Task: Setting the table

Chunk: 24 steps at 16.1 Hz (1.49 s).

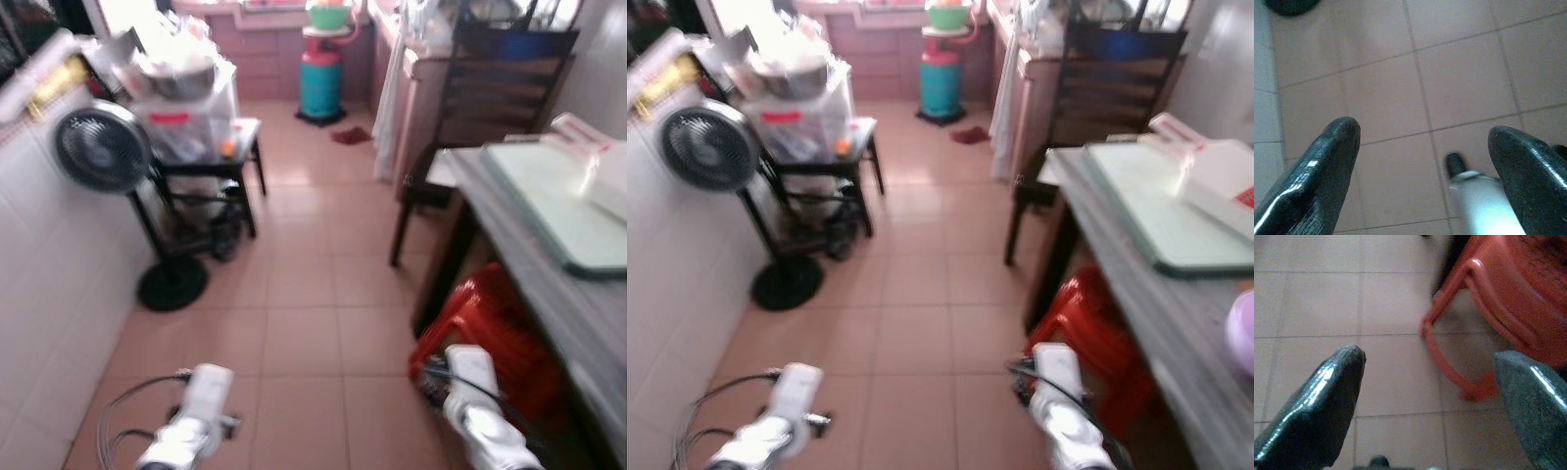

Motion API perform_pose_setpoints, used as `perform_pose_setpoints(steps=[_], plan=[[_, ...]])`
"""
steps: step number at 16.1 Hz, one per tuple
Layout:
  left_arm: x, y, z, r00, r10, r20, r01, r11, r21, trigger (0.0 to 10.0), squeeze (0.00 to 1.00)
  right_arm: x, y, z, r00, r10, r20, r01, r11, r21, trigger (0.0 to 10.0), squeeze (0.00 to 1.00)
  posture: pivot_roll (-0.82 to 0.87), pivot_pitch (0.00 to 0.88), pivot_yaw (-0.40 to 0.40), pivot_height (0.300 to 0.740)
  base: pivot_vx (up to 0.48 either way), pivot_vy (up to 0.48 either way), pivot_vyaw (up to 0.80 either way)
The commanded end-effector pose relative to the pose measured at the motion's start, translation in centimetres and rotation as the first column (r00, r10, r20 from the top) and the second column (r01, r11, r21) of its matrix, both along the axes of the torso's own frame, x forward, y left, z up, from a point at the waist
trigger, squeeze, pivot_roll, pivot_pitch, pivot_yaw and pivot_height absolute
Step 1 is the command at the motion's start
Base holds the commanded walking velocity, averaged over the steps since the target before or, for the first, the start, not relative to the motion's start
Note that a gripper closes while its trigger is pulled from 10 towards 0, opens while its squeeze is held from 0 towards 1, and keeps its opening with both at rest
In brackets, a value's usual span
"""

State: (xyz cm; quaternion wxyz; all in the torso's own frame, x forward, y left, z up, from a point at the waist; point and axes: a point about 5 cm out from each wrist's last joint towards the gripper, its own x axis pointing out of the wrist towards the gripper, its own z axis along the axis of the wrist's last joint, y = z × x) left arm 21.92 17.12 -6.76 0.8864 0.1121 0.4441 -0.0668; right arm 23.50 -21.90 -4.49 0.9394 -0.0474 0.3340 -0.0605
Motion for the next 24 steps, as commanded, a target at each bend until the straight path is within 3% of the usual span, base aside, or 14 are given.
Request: perform_pose_setpoints(steps=[1, 18, 24], plan=[[-0.02, 0.98, 0.07, 1.000, 0.003, -0.006, -0.003, 0.999, 0.035, 10.0, 0.00, 0.67, 0.67, 0.33, 1.000, 0.012, 0.020, -0.012, 1.000, 0.014, 10.0, 0.00, -0.03, 0.000, 0.002, 0.740, 0.000, 0.345, 0.00], [0.03, 0.95, 0.09, 0.999, -0.035, -0.012, 0.035, 0.997, 0.063, 10.0, 0.00, 0.80, 0.67, 0.41, 1.000, 0.014, 0.022, -0.014, 1.000, 0.006, 10.0, 0.00, -0.03, 0.000, 0.007, 0.740, 0.000, 0.362, 0.00], [-0.01, 1.01, 0.07, 0.999, -0.046, -0.012, 0.046, 0.996, 0.074, 10.0, 0.00, 0.85, 0.74, 0.44, 1.000, 0.018, 0.026, -0.018, 1.000, 0.004, 10.0, 0.00, -0.03, 0.000, 0.007, 0.740, 0.000, 0.369, 0.63]])
